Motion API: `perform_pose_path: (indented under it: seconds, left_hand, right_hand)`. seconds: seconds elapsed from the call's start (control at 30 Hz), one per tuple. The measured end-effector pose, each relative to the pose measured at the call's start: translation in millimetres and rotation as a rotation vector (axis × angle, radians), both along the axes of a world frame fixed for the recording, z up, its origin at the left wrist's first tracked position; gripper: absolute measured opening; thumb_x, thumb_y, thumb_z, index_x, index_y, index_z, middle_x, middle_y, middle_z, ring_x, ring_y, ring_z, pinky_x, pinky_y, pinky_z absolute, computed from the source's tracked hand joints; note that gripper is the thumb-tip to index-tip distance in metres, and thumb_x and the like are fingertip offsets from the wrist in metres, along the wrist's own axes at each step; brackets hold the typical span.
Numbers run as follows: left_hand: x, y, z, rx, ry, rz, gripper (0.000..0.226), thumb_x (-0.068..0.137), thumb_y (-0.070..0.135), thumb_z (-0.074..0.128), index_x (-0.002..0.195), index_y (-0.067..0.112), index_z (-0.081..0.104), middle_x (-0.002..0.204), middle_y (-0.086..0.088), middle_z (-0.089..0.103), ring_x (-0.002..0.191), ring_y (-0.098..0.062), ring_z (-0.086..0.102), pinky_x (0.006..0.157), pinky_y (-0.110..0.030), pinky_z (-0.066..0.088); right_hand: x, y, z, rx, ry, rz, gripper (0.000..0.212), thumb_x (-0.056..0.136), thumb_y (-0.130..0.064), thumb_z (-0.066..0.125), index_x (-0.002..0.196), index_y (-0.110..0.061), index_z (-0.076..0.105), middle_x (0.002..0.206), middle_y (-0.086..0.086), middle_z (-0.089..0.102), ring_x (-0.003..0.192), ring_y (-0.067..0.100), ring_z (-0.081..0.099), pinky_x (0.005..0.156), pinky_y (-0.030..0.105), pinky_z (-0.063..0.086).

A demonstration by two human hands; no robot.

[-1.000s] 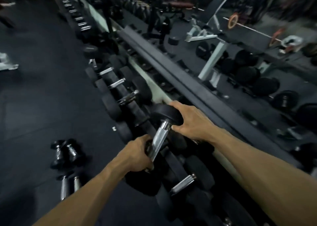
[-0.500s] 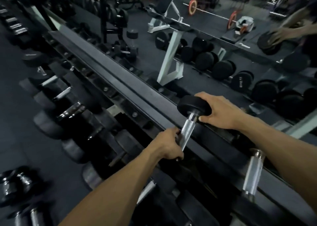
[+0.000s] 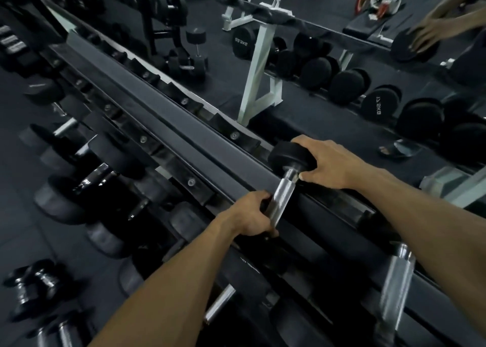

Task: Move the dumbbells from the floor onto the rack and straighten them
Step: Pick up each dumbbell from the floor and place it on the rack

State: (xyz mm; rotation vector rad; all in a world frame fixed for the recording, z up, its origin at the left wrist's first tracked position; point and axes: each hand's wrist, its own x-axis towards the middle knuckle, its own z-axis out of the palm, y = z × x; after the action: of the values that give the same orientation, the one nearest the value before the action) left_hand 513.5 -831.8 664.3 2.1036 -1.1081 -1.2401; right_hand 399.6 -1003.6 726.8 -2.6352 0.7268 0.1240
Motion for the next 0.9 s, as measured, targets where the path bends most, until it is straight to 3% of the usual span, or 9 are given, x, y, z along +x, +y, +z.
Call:
perform_pose_path:
  seconds: [0.3, 0.5, 0.6, 0.67, 0.9]
  left_hand:
    - [-2, 5, 0, -0.037, -0.027, -0.027, 0.061, 0.069, 0.018, 0.084, 0.123, 0.019, 0.054, 0.109, 0.000, 0.066, 0.096, -0.020, 0.065, 0.089, -0.039, 0.055]
    - [9, 22, 9, -0.095, -0.025, 0.021, 0.035, 0.080, 0.039, 0.074, 0.109, 0.024, 0.059, 0.093, 0.009, 0.067, 0.089, -0.011, 0.063, 0.084, -0.030, 0.051]
    - [22, 41, 13, -0.099, -0.057, 0.081, 0.037, 0.082, 0.051, 0.068, 0.110, 0.027, 0.059, 0.085, 0.012, 0.063, 0.083, -0.007, 0.060, 0.072, -0.024, 0.046]
    - [32, 57, 12, -0.082, -0.128, 0.116, 0.041, 0.083, 0.057, 0.063, 0.112, 0.028, 0.059, 0.090, 0.011, 0.062, 0.085, -0.007, 0.060, 0.072, -0.023, 0.044]
    - [67, 157, 4, -0.015, -0.360, 0.248, 0.039, 0.088, 0.045, 0.061, 0.119, 0.022, 0.058, 0.106, 0.004, 0.066, 0.097, -0.016, 0.062, 0.087, -0.035, 0.051]
  right_hand:
    - [1, 5, 0, -0.030, 0.026, -0.013, 0.064, 0.079, -0.021, 0.071, 0.131, -0.038, 0.036, 0.105, -0.005, 0.063, 0.091, 0.020, 0.063, 0.082, 0.047, 0.054]
    - [16, 14, 9, -0.074, 0.090, -0.027, 0.067, 0.078, -0.032, 0.074, 0.134, -0.029, 0.038, 0.110, 0.003, 0.055, 0.095, 0.024, 0.059, 0.086, 0.046, 0.052]
    - [39, 29, 17, -0.147, 0.067, 0.033, 0.066, 0.083, -0.036, 0.069, 0.140, -0.023, 0.039, 0.122, 0.007, 0.049, 0.109, 0.027, 0.052, 0.090, 0.044, 0.049]
    - [58, 45, 21, -0.193, 0.053, 0.107, 0.062, 0.086, -0.038, 0.065, 0.140, -0.022, 0.040, 0.125, 0.008, 0.048, 0.116, 0.029, 0.047, 0.092, 0.045, 0.048]
    - [129, 126, 9, -0.202, 0.078, 0.335, 0.068, 0.088, -0.042, 0.064, 0.146, -0.020, 0.036, 0.139, 0.011, 0.044, 0.129, 0.031, 0.042, 0.102, 0.046, 0.042]
